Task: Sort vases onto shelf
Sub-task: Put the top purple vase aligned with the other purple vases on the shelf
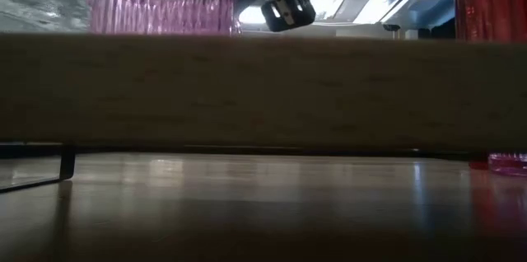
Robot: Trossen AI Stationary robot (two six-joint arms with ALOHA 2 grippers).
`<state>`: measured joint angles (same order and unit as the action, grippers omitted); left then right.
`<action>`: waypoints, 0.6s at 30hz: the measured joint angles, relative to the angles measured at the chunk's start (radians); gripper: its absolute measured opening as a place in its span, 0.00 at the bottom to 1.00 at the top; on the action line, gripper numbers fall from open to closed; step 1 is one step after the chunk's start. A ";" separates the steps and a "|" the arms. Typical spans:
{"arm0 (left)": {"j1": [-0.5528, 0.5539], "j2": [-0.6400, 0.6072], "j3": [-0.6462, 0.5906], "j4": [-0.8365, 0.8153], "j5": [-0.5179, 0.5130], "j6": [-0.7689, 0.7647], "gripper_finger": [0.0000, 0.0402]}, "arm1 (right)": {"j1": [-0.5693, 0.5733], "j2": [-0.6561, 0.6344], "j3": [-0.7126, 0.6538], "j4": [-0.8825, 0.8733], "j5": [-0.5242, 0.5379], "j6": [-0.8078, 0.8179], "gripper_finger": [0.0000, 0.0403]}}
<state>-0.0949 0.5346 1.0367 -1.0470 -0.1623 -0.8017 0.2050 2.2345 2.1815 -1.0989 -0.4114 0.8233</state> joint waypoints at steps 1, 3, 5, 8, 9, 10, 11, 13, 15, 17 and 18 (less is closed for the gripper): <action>0.000 0.000 0.000 0.000 0.000 0.000 0.11 | 0.006 0.004 0.000 0.004 0.000 0.010 0.00; 0.000 0.000 0.000 0.000 0.009 0.000 0.11 | 0.016 0.014 0.000 0.040 -0.003 0.039 0.00; 0.000 0.000 0.000 0.000 0.022 0.001 0.11 | 0.026 0.018 0.000 0.033 -0.004 0.055 0.00; 0.000 0.000 0.000 0.000 0.026 0.014 0.11 | 0.034 0.019 0.000 0.051 -0.003 0.071 0.00; 0.000 0.000 0.000 0.000 0.027 0.023 0.11 | 0.034 0.019 0.000 0.050 -0.003 0.073 0.00; 0.000 0.000 0.000 0.000 0.028 0.027 0.11 | 0.034 0.020 0.000 0.042 -0.003 0.079 0.00; 0.000 0.000 0.000 0.000 0.029 0.028 0.11 | 0.038 0.021 0.000 0.042 -0.002 0.086 0.00; 0.000 0.000 0.000 0.000 0.028 0.029 0.11 | 0.039 0.022 0.000 0.057 -0.001 0.089 0.00; 0.000 0.000 0.000 0.000 0.027 0.037 0.11 | 0.043 0.022 0.000 0.060 -0.003 0.091 0.00; 0.000 0.000 0.000 0.000 0.028 0.045 0.11 | 0.045 0.022 0.000 0.060 -0.014 0.092 0.00; 0.000 0.000 0.000 0.000 0.029 0.046 0.11 | 0.048 0.022 0.000 0.059 -0.020 0.092 0.00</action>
<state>-0.0948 0.5346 1.0367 -1.0470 -0.1330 -0.7559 0.2532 2.2566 2.1818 -1.0396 -0.4319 0.9157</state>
